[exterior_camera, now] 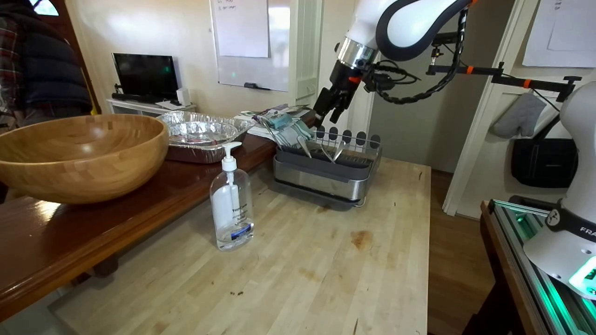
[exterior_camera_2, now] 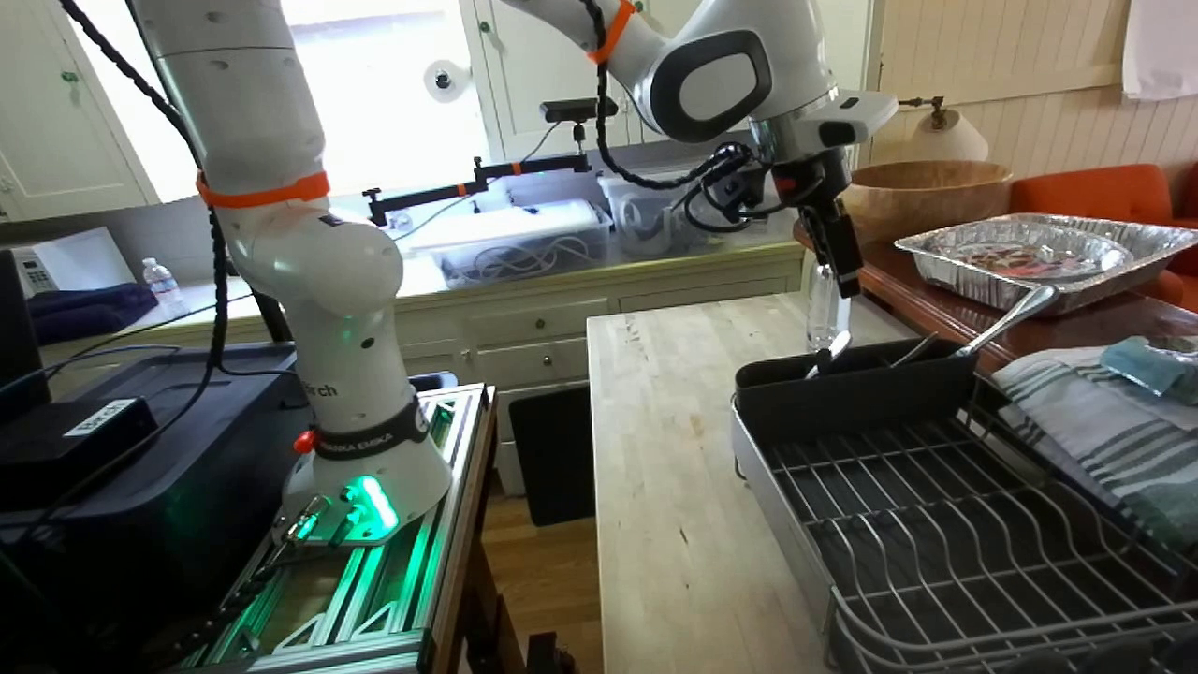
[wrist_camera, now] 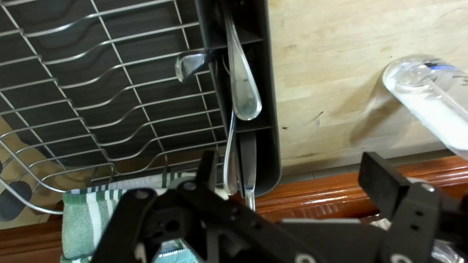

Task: Put the knife inside the drying rack.

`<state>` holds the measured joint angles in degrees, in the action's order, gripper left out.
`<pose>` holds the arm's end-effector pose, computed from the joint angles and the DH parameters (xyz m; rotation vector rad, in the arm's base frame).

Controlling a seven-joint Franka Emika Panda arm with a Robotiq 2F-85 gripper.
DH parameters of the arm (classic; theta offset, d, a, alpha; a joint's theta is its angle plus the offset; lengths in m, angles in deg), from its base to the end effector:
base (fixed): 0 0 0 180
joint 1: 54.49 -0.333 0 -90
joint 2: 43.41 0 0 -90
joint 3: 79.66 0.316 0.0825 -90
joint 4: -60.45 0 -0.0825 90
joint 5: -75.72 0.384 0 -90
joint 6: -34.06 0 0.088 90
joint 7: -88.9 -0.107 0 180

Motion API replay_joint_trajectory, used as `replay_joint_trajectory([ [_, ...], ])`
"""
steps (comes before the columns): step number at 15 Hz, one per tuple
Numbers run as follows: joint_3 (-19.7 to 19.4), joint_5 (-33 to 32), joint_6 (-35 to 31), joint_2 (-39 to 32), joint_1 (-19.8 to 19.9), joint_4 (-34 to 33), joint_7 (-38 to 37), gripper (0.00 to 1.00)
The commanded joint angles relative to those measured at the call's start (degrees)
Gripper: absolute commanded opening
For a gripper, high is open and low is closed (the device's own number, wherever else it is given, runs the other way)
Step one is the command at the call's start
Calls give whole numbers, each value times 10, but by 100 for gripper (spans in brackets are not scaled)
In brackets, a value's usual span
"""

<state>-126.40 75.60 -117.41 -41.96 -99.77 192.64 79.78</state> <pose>0.5397 -0.0147 0.3897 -3.0401 0.2838 -0.5430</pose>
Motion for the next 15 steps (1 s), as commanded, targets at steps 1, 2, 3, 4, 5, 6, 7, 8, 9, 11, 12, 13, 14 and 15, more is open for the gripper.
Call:
replay_joint_trajectory([
  [1,158,29,57,39,151,6,26,100],
  [2,202,57,57,36,193,5,44,100],
  [3,119,135,59,42,104,12,119,100],
  [4,263,75,43,23,251,0,51,100],
  [5,254,112,47,25,241,1,87,100],
  [6,245,128,48,25,232,1,105,100],
  [7,241,134,48,25,228,1,112,100],
  [8,239,136,49,25,226,2,114,100],
  [9,238,137,49,25,225,2,115,100],
  [11,238,137,49,25,224,2,115,100],
  [12,256,99,40,23,248,-1,76,100],
  [13,292,89,51,31,287,-1,66,100],
  [14,317,72,50,41,318,3,55,100],
  [15,339,56,55,48,344,3,45,100],
])
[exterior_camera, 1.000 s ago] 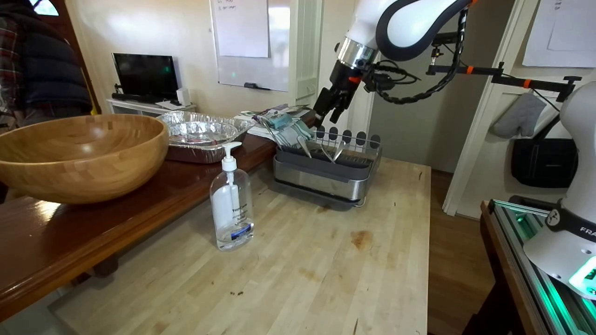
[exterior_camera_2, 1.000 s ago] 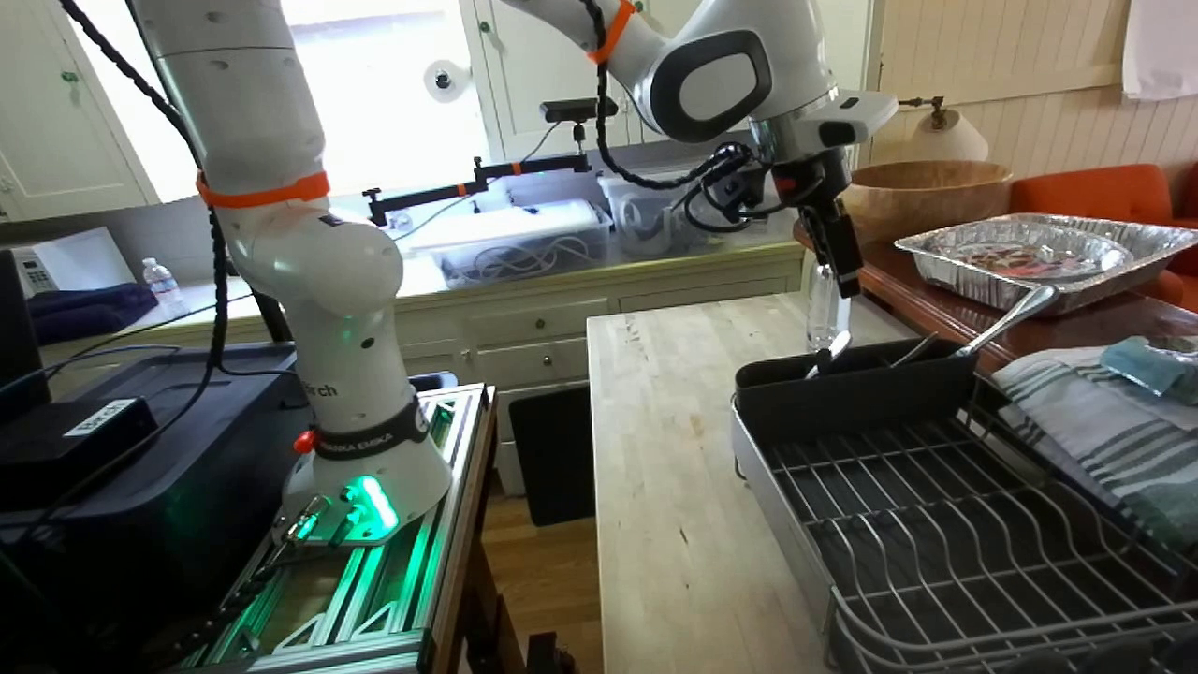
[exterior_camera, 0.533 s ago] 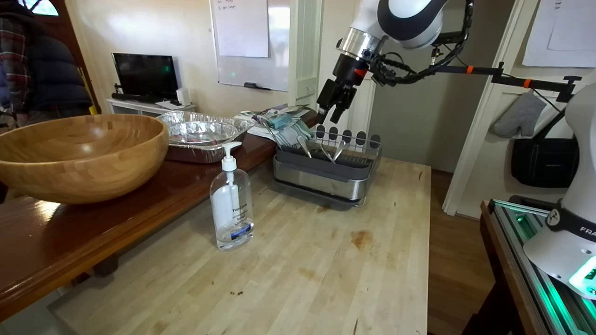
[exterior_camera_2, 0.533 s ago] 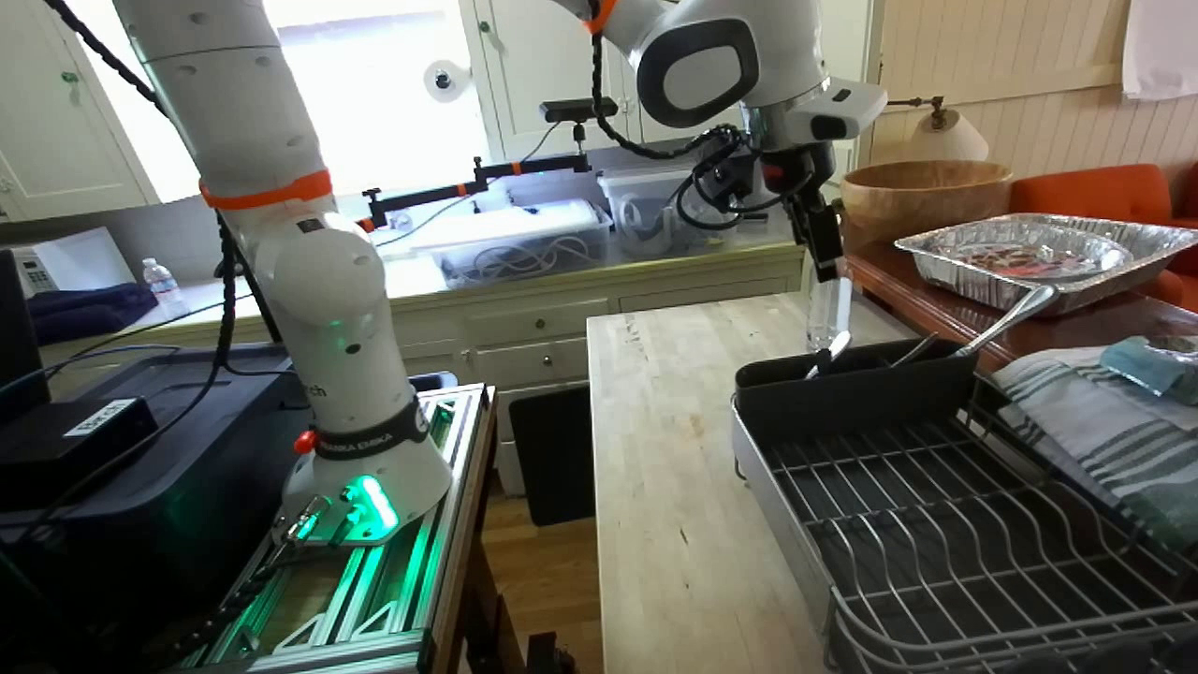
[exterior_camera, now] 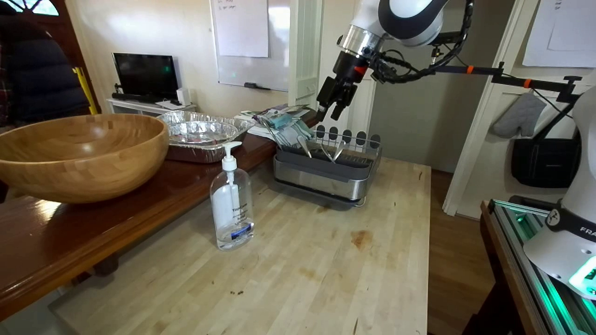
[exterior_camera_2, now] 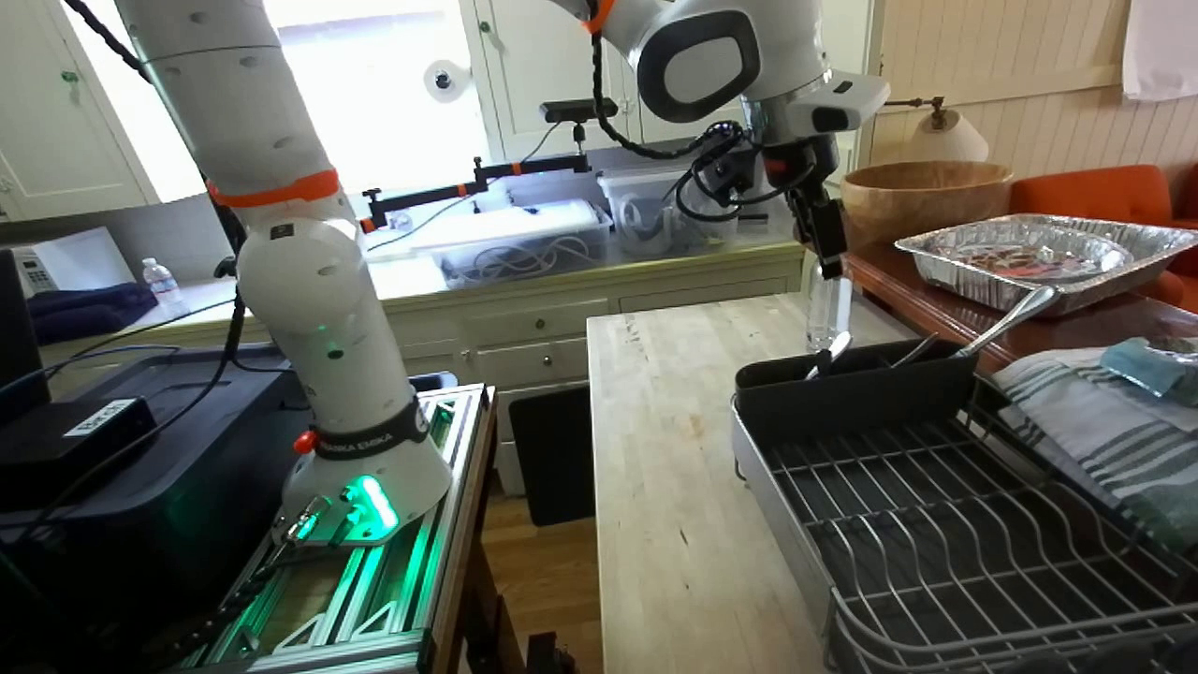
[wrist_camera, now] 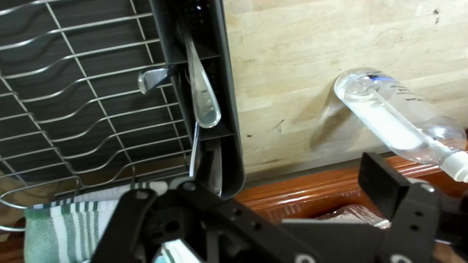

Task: Put the knife inside the drying rack.

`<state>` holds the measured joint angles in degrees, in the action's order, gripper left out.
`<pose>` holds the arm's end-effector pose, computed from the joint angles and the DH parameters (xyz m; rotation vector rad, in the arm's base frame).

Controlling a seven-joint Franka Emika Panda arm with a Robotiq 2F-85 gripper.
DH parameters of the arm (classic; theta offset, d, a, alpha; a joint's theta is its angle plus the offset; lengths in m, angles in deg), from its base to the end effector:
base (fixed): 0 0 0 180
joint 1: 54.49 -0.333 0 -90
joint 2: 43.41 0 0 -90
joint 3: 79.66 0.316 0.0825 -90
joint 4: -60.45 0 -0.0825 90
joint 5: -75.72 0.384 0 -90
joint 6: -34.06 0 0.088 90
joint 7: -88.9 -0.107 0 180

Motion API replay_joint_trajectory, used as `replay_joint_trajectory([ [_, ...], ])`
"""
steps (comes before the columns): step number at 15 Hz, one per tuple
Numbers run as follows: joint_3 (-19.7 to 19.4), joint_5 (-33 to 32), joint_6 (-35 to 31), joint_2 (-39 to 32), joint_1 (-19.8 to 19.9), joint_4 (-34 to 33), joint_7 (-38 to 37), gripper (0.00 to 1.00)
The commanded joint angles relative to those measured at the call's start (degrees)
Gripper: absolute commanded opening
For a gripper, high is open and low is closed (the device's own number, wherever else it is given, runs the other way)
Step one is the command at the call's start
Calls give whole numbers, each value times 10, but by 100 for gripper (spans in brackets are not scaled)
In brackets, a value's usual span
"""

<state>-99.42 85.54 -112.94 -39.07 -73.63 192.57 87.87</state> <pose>0.5308 -0.0099 0.4096 -2.9495 0.2373 -0.4903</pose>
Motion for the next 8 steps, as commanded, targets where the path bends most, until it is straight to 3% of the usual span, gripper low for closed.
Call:
replay_joint_trajectory([
  [1,86,-61,20,27,105,4,-44,100],
  [4,119,-75,52,36,150,3,-30,100],
  [8,139,-56,29,23,168,-3,-24,100],
])
